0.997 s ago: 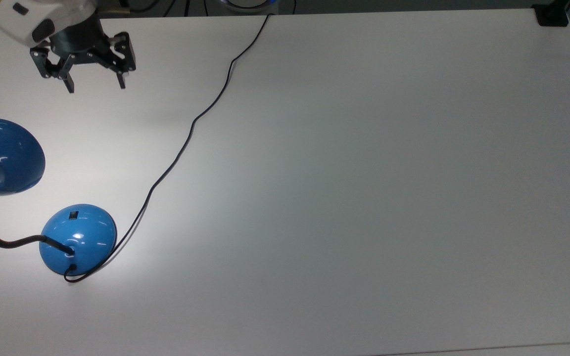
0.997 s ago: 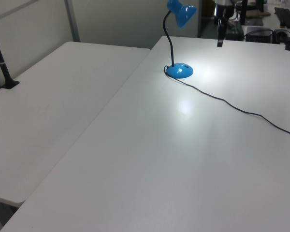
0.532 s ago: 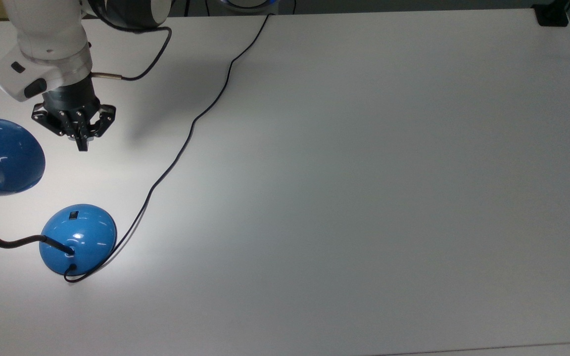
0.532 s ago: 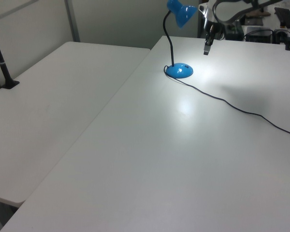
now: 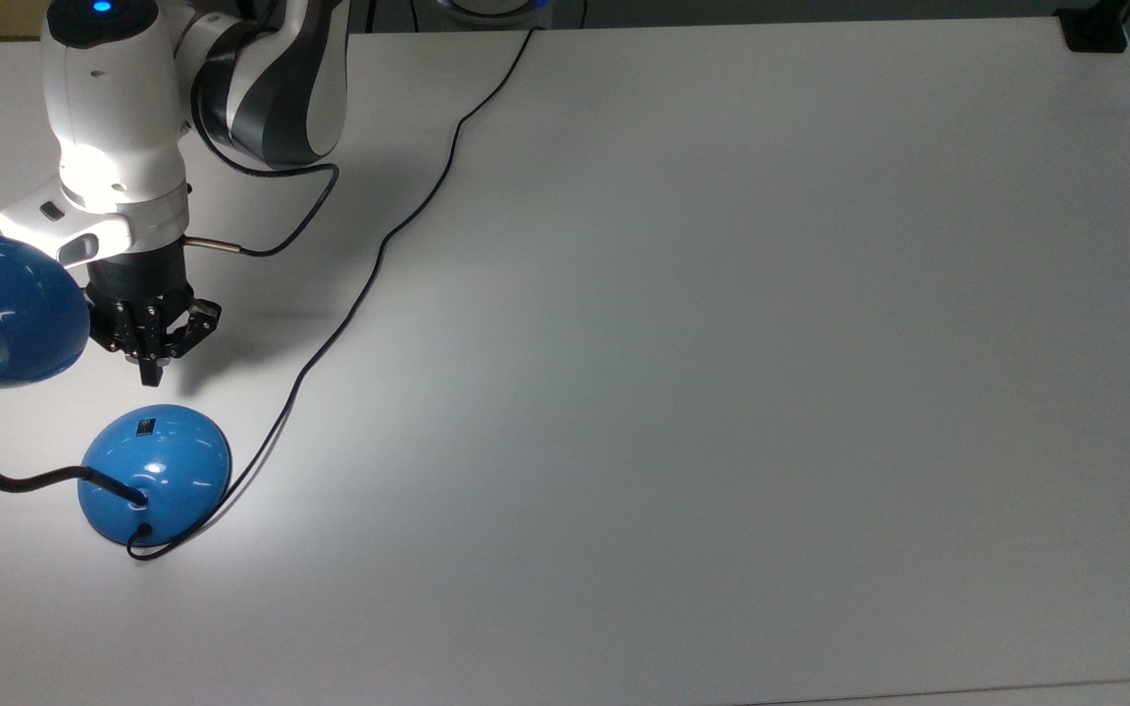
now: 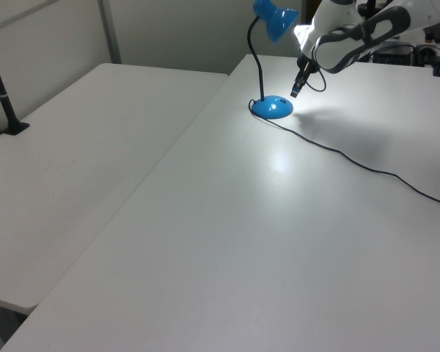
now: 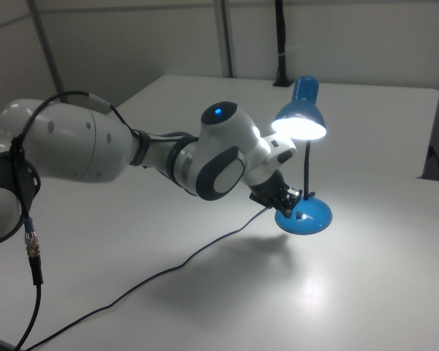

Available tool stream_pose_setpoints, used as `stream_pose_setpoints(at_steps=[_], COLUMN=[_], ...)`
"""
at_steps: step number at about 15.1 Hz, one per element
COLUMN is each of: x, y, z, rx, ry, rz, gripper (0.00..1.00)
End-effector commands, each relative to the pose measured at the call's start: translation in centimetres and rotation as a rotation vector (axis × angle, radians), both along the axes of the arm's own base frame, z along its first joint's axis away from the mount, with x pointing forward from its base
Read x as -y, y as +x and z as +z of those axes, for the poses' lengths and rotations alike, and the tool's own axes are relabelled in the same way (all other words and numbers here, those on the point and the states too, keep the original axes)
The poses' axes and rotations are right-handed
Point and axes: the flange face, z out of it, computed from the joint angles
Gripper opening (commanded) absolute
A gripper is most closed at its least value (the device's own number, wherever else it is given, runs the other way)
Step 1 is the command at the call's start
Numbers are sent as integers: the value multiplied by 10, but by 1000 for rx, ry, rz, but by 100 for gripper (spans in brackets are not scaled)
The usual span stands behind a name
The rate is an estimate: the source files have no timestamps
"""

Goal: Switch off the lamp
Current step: 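Move the gripper toward the blue lamp base and lower it, then press down on the switch atop the blue lamp base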

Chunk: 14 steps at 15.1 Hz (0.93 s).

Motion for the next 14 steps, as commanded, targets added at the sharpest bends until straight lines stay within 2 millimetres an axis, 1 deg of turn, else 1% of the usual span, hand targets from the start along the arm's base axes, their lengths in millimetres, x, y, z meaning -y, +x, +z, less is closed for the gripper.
stream_pose_setpoints(at_steps=[1,2,3,4,6,7,10,11,13,14], x=[3,4,8,13,19,18,18,17,17,14], y=[6,8,14,17,18,19,22,22,23,24], z=[-10,-19,-16,-23,-27,-27,-35,-42,-41,-47], rx=[60,75,95,93,99,100,94,85,89,82], ry=[3,1,-9,-9,-5,-7,-8,-6,-1,0], rz=[-38,-55,-58,-71,-91,-89,-88,-87,-98,-94], gripper=[0,0,0,0,0,0,0,0,0,0])
